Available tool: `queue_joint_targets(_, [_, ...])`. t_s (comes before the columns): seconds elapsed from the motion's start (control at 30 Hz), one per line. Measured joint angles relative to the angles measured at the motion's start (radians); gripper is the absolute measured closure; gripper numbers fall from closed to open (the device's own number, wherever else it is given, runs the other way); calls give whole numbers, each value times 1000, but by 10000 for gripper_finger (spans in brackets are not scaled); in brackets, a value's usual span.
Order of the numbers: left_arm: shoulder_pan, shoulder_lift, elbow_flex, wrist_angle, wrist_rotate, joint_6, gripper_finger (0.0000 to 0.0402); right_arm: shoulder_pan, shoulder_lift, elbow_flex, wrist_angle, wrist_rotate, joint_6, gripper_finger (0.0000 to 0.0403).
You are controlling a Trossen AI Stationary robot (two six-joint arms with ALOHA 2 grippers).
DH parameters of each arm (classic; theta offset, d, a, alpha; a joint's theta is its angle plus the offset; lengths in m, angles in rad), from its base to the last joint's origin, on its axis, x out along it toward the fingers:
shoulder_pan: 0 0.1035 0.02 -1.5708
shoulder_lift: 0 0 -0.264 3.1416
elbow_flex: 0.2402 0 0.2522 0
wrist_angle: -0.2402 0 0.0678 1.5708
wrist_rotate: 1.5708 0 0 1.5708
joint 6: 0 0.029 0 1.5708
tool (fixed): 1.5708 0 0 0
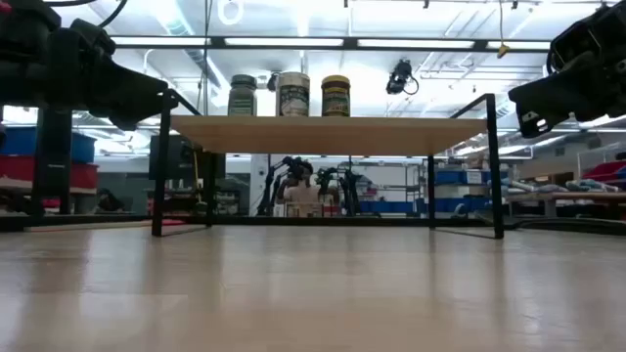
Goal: Shelf spices
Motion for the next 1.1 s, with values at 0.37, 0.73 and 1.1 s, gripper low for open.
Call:
queue_joint_targets(0.37, [0,0,0,0,0,0,122,0,0,0,0,0,0,395])
queue_joint_targets(0.73, [1,0,0,25,-27,212,122,0,0,0,0,0,0,395])
queue_joint_targets(1.1, [0,1,0,196,-17,437,122,0,0,0,0,0,0,395])
